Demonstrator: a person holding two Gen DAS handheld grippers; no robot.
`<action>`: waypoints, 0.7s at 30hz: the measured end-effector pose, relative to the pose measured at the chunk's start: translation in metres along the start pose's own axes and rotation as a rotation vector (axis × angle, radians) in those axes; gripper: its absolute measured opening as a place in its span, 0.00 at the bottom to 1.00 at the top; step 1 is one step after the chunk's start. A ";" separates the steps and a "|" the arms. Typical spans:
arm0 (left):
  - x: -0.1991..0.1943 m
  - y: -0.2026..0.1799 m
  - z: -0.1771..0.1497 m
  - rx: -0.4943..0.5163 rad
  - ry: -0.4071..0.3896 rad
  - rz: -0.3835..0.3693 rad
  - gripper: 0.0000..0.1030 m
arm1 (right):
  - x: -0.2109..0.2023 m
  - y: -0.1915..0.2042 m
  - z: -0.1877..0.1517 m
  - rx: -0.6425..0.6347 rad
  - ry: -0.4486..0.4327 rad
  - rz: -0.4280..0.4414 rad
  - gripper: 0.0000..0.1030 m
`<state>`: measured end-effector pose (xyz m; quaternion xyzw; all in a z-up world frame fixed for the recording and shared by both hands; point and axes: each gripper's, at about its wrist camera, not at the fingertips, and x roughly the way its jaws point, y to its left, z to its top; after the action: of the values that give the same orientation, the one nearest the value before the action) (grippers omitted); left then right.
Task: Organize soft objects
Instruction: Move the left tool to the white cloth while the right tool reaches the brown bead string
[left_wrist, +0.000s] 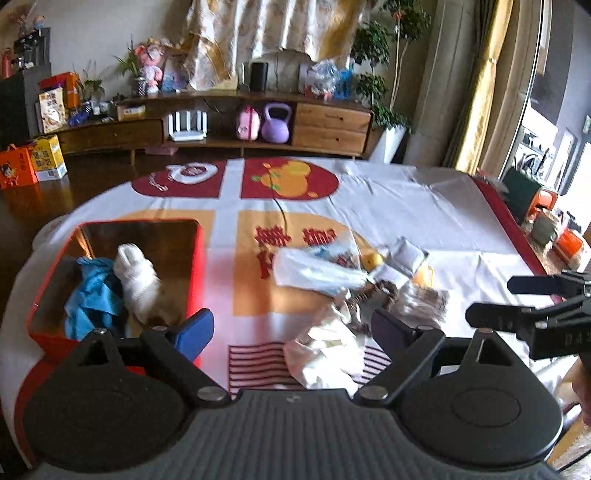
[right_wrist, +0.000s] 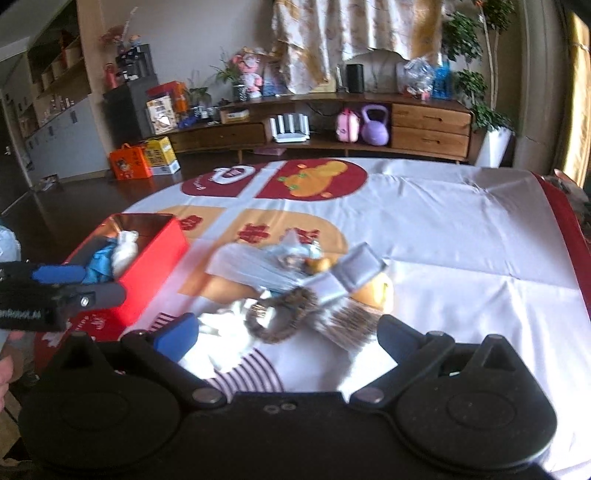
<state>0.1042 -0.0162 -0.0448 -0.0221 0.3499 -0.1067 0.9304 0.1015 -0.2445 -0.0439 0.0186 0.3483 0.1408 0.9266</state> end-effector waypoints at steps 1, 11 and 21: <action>0.003 -0.003 -0.002 0.002 0.005 -0.006 0.90 | 0.001 -0.004 -0.001 0.002 0.001 -0.003 1.00; 0.038 -0.024 -0.018 0.055 0.067 -0.006 0.90 | 0.027 -0.025 -0.005 0.016 0.041 -0.004 1.00; 0.075 -0.027 -0.031 0.094 0.139 -0.009 0.90 | 0.073 -0.019 0.007 -0.024 0.097 0.028 0.95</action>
<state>0.1335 -0.0572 -0.1135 0.0275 0.4081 -0.1284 0.9034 0.1634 -0.2423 -0.0884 0.0055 0.3906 0.1587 0.9068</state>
